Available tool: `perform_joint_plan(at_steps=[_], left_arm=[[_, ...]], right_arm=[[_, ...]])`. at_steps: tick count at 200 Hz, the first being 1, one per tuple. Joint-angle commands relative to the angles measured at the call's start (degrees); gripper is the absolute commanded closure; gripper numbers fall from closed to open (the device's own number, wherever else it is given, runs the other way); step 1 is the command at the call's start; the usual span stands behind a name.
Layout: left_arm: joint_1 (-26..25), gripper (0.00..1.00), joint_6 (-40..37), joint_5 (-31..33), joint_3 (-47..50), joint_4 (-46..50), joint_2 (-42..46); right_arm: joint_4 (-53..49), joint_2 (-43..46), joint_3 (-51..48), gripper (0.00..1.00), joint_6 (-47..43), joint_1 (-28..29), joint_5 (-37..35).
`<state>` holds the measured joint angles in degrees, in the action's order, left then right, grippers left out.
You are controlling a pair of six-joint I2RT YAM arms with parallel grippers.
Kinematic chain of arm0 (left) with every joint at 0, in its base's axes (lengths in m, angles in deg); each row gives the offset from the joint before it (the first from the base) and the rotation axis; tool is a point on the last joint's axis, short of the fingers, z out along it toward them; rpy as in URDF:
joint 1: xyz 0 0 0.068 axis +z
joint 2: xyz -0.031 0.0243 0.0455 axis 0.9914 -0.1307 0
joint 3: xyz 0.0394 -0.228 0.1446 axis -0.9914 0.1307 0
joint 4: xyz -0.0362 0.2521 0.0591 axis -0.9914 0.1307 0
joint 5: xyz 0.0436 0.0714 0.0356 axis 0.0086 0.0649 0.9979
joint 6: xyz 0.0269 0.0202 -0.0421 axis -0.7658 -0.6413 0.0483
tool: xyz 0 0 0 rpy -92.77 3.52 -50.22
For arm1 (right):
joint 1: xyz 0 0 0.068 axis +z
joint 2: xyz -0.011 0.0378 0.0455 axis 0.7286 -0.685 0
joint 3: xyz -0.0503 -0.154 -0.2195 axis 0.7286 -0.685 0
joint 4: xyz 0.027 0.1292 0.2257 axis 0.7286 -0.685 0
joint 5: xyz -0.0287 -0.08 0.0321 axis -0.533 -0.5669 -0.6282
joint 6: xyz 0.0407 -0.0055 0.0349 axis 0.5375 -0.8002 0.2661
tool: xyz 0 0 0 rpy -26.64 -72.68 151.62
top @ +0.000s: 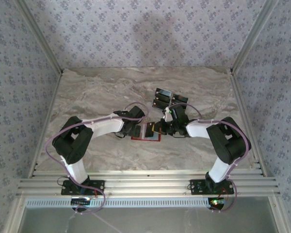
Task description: Put the credit cards into the card holder
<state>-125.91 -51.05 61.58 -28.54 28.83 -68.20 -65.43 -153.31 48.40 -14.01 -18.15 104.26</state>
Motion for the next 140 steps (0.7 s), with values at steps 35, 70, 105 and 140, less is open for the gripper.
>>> perform_joint_plan(at_steps=[35,70,105,140], left_arm=[[-0.14,0.01,0.73,3.35,1.72,5.85,-0.59],[-0.23,0.00,0.78,3.56,1.73,6.07,-0.55],[-0.20,0.01,0.91,3.66,1.84,6.03,-0.68],[-0.22,0.01,1.04,3.69,2.09,6.02,-0.64]], right_arm=[[4.00,2.25,-1.23,1.00,3.15,-0.97,1.84],[6.41,0.58,-1.58,1.00,4.61,-0.79,2.11],[7.92,-1.11,-1.81,1.00,5.24,-0.06,1.80],[8.97,-2.33,-2.59,1.00,5.49,0.29,1.18]])
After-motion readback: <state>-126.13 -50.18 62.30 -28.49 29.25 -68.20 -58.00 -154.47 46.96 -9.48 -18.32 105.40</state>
